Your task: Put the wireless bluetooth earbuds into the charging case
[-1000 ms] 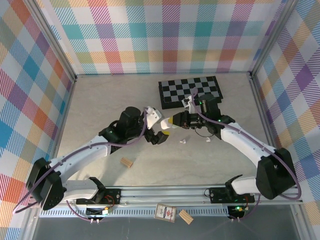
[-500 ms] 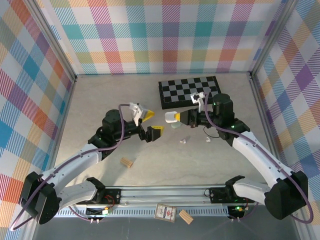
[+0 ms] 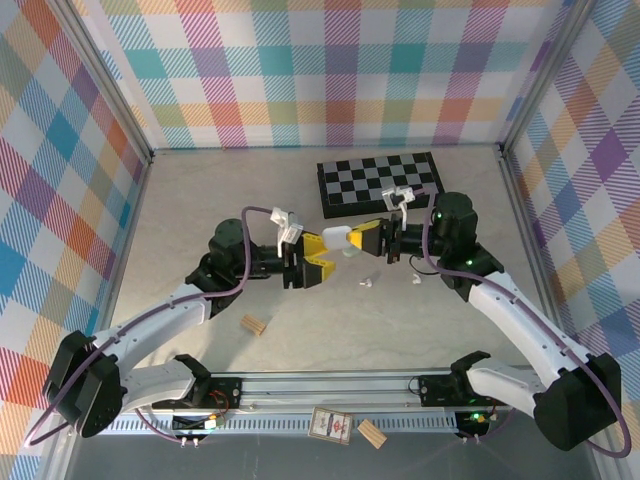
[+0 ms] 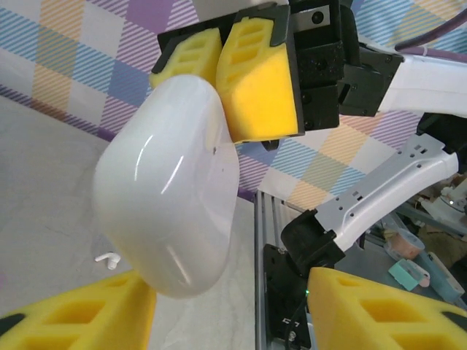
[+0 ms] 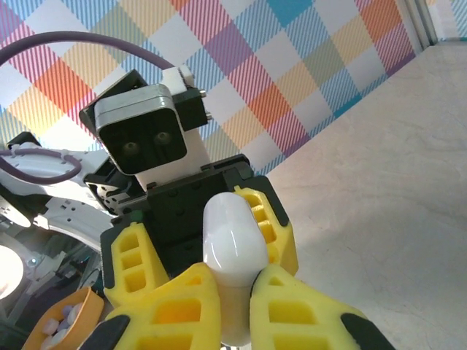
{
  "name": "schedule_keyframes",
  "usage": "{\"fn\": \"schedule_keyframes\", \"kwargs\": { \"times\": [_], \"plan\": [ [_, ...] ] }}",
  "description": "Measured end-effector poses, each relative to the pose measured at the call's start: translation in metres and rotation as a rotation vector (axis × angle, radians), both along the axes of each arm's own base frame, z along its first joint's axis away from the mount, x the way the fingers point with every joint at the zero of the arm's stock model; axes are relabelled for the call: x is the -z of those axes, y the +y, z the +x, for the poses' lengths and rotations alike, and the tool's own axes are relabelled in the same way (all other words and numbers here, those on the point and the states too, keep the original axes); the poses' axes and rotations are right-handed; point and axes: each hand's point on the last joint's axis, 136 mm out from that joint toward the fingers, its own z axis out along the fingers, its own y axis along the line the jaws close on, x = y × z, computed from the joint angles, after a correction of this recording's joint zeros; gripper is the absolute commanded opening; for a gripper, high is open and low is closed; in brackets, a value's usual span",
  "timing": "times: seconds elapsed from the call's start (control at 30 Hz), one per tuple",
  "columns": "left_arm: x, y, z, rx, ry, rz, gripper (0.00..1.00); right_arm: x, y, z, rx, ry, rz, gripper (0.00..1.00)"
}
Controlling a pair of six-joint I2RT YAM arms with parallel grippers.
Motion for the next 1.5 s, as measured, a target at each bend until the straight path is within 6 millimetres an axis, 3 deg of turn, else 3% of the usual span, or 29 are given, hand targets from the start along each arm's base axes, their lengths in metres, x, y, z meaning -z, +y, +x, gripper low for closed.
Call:
{"fn": "schedule_keyframes", "kwargs": {
  "times": [0.13,0.27,0.33,0.4,0.53,0.7,0.9,1.03,1.27,1.37,1.5],
  "plan": [
    [-0.008,-0.001,-0.002,0.017,-0.019,-0.015,0.48,-0.001,0.002,-0.005,-0.026,-0.004,0.003,0.09],
    [-0.017,-0.003,-0.007,0.043,-0.029,-0.03,0.36,-0.001,0.005,-0.009,-0.042,-0.006,0.003,0.09],
    [-0.017,-0.004,-0.006,0.042,-0.019,-0.03,0.23,-0.002,0.005,-0.01,-0.046,-0.015,0.006,0.09],
    [-0.013,-0.003,-0.004,0.033,-0.005,-0.021,0.0,-0.005,0.004,-0.01,-0.044,-0.03,0.011,0.09],
    [-0.013,-0.002,0.003,0.003,-0.01,-0.02,0.0,-0.007,0.002,-0.008,-0.031,-0.043,0.012,0.12],
    [-0.01,-0.001,0.007,-0.025,-0.022,-0.008,0.0,-0.004,0.001,-0.008,-0.009,-0.041,-0.001,0.27],
    [-0.001,-0.004,0.002,-0.006,-0.065,0.028,0.0,-0.008,-0.004,-0.017,0.017,-0.081,-0.014,0.62],
    [0.005,-0.004,-0.001,0.014,-0.084,0.052,0.0,-0.009,-0.005,-0.02,0.014,-0.111,-0.031,0.72],
    [0.004,-0.004,-0.009,0.06,-0.098,0.048,0.0,0.004,0.004,-0.019,-0.051,-0.103,-0.07,0.68],
    [0.001,-0.004,-0.011,0.074,-0.1,0.044,0.0,0.009,0.013,-0.022,-0.1,-0.094,-0.08,0.55],
    [-0.002,-0.003,-0.015,0.087,-0.101,0.043,0.0,0.011,0.017,-0.026,-0.131,-0.096,-0.082,0.3]
  ]
}}
